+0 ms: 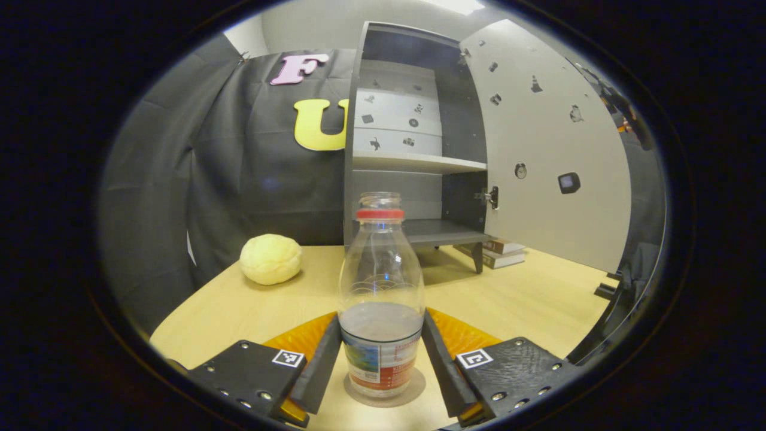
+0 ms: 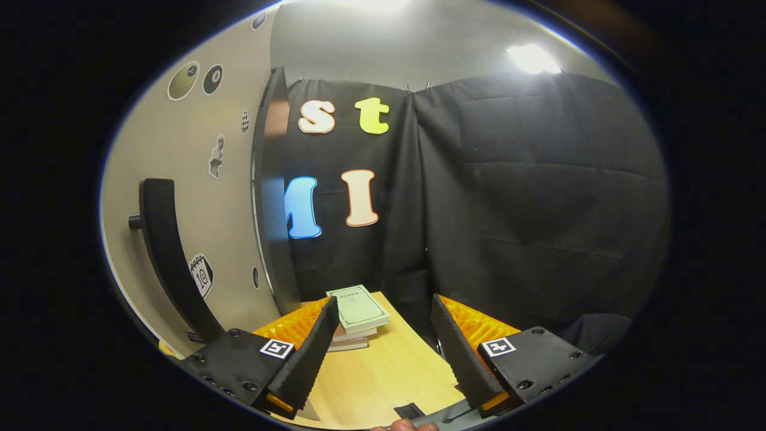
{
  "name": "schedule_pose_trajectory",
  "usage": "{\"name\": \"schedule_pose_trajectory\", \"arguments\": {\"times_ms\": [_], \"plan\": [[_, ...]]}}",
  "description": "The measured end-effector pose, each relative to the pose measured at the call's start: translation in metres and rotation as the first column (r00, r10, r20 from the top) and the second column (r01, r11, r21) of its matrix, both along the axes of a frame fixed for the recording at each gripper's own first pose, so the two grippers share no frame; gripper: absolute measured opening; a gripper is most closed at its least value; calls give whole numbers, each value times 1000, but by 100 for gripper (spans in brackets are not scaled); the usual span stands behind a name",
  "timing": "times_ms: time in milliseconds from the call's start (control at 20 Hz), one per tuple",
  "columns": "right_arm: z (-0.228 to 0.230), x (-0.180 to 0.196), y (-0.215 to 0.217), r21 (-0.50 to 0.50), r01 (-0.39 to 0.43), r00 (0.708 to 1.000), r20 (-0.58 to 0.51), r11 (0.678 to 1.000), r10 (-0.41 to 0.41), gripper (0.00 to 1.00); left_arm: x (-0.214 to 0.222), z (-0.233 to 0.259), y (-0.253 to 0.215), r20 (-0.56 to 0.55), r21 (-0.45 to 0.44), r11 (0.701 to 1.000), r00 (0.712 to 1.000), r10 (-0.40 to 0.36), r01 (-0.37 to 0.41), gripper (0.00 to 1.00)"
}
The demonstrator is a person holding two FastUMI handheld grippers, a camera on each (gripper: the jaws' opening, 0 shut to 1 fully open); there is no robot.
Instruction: Open the cabinet door with the right hand, grasp the bottle in the cabinet with the left hand and place it on the coaster, then close the cabinet door with the right hand.
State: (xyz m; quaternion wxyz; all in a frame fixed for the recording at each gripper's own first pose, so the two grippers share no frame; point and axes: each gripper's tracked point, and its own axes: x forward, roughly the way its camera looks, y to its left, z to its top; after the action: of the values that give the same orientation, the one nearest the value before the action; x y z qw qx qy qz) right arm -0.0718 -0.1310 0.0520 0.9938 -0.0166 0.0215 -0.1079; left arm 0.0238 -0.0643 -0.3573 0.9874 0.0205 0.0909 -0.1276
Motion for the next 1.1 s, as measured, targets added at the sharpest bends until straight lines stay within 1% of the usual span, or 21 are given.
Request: {"name": "schedule_pose_trajectory", "arguments": {"times_ms": [50, 100, 150, 200, 250, 300, 500, 550, 600, 650, 700, 750, 800, 850, 900, 950, 1100], "plan": [[-2, -1, -1, 0, 3, 1000, -11, 1000, -3, 98, -1, -5, -1, -5, -4, 1000, 1000, 4, -4, 77], [-6, 0, 0, 8, 1, 1000, -25, 1000, -1, 93, -3, -4, 2, 2, -7, 1000, 1000, 13, -13, 75], [-9, 0, 2, 20, -1, 999, -36, 1000, 2, 93, -4, -2, 4, 8, -9, 1000, 1000, 15, -15, 75], [-11, 3, 3, 29, -2, 999, -43, 1000, 3, 93, -3, -4, 3, 7, -9, 1000, 1000, 17, -17, 77], [-13, 3, 5, 34, -5, 999, -50, 999, 6, 93, -4, -5, 3, 4, -7, 1000, 1000, 18, -18, 75], [-16, 4, 6, 37, -7, 998, -55, 999, 9, 98, -3, -7, 4, -5, 4, 1000, 1000, 19, -19, 77], [-22, 6, 5, 36, -1, 998, -62, 999, 3, 98, -10, -10, 6, -22, 38, 999, 1000, 21, -20, 79], [-24, 6, 4, 36, 0, 998, -64, 999, 2, 98, -11, -11, 9, -26, 51, 998, 999, 25, -24, 77], [-27, 7, 4, 36, 1, 998, -69, 999, 2, 98, -11, -12, 11, -31, 63, 998, 999, 30, -28, 81], [-30, 7, 5, 38, 0, 997, -74, 999, 2, 98, -11, -12, 11, -38, 67, 997, 999, 28, -26, 93], [-33, 8, 5, 40, 1, 997, -79, 999, 2, 98, -11, -14, 10, -47, 66, 998, 999, 26, -23, 88], [-36, 8, 5, 40, 1, 996, -84, 999, 2, 98, -12, -14, 10, -53, 64, 998, 998, 25, -22, 88], [-39, 9, 5, 38, 0, 996, -90, 999, 3, 98, -12, -15, 10, -61, 64, 998, 998, 23, -19, 91], [-40, 9, 5, 35, 2, 996, -94, 999, 2, 98, -11, -14, 10, -67, 59, 998, 997, 23, -19, 88], [-41, 11, 4, 31, 4, 996, -93, 1000, -1, 98, -14, -14, 9, -76, 50, 999, 997, 19, -15, 88], [-40, 11, 3, 30, 6, 996, -93, 1000, -3, 98, -17, -13, 10, -86, 44, 999, 996, 18, -14, 91], [-39, 14, 2, 25, 11, 996, -89, 1000, -8, 98, -27, -11, 12, -122, 40, 999, 992, 12, -8, 91]]}}
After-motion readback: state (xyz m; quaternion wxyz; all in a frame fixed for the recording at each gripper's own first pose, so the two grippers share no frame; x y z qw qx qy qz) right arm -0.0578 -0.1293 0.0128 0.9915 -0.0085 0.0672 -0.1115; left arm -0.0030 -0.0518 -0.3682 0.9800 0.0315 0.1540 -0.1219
